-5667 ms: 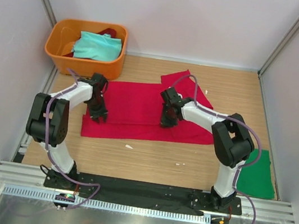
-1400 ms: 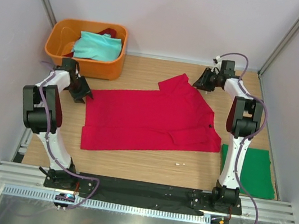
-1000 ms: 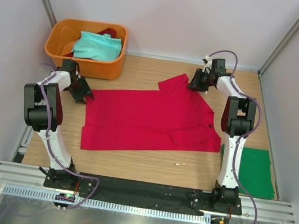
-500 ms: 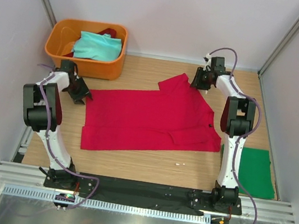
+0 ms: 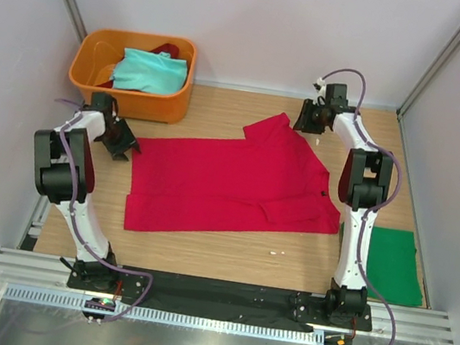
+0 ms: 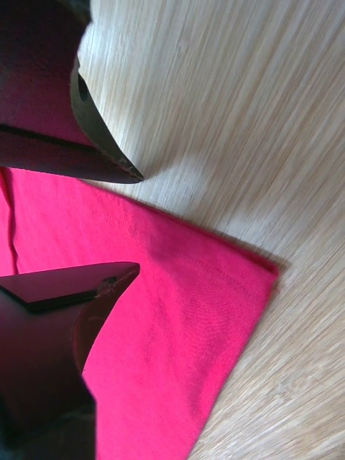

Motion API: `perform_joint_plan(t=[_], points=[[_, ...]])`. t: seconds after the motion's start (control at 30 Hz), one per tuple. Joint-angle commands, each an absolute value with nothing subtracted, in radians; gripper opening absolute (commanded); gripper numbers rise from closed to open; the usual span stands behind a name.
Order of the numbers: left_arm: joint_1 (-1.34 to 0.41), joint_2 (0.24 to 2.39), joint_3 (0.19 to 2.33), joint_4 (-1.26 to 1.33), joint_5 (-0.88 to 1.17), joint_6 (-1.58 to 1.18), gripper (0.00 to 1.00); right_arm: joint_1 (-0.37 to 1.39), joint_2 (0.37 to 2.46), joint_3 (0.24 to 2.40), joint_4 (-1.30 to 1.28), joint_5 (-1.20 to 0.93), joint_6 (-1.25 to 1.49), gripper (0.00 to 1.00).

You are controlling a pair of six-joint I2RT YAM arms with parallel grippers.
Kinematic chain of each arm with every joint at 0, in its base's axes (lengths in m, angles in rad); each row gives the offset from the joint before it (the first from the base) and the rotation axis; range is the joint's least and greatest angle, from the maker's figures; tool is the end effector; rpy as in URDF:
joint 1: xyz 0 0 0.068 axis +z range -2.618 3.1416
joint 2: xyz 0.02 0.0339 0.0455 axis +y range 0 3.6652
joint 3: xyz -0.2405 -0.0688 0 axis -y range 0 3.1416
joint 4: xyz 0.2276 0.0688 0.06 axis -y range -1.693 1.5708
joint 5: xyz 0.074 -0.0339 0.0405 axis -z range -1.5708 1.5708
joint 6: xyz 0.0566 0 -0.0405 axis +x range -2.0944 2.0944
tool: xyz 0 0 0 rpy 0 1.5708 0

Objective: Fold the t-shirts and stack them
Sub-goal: Fold the tshirt

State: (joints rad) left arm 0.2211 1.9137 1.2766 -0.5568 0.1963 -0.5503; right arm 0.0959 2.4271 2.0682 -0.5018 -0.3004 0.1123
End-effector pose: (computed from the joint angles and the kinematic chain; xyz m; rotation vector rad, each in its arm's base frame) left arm 0.3607 0.0698 0.1324 -0.9976 2.5958 -0.3570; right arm 0.5153 0.0664 0.1502 -0.1163 2.4290 0.4590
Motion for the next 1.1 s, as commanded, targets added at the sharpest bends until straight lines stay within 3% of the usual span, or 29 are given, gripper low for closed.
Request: perform_joint_plan(t=[0.0, 0.2, 0.5, 0.6, 0.63, 0.8, 1.07], points=[[0.236, 1.855, 1.266, -0.532, 0.169, -0.554, 0.50, 0.117, 2.453, 2.086, -0.503, -0.321, 0.087, 0.43], [0.236, 1.864, 1.272, -0.515, 0.179, -0.555, 0.56, 0.129, 2.479, 2.072, -0.528, -0.299, 0.074, 0.41], [0.236, 1.862, 1.284, -0.514, 0.186, -0.552, 0.53, 0.140, 2.456, 2.042, -0.552, -0.174, 0.048, 0.26], [0.236, 1.867, 1.270, -0.500, 0.207, -0.546, 0.55, 0.140, 2.457, 2.055, -0.568, -0.135, 0.052, 0.11], [0.236, 1.865, 1.264, -0.485, 0.210, -0.545, 0.57, 0.141, 2.456, 2.059, -0.568, -0.129, 0.061, 0.02], [0.236, 1.847, 1.232, -0.424, 0.219, -0.535, 0.59, 0.140, 2.474, 2.108, -0.586, -0.127, 0.110, 0.01], [0.236, 1.838, 1.229, -0.336, 0.219, -0.511, 0.52, 0.147, 2.464, 2.100, -0.580, -0.166, 0.121, 0.01]])
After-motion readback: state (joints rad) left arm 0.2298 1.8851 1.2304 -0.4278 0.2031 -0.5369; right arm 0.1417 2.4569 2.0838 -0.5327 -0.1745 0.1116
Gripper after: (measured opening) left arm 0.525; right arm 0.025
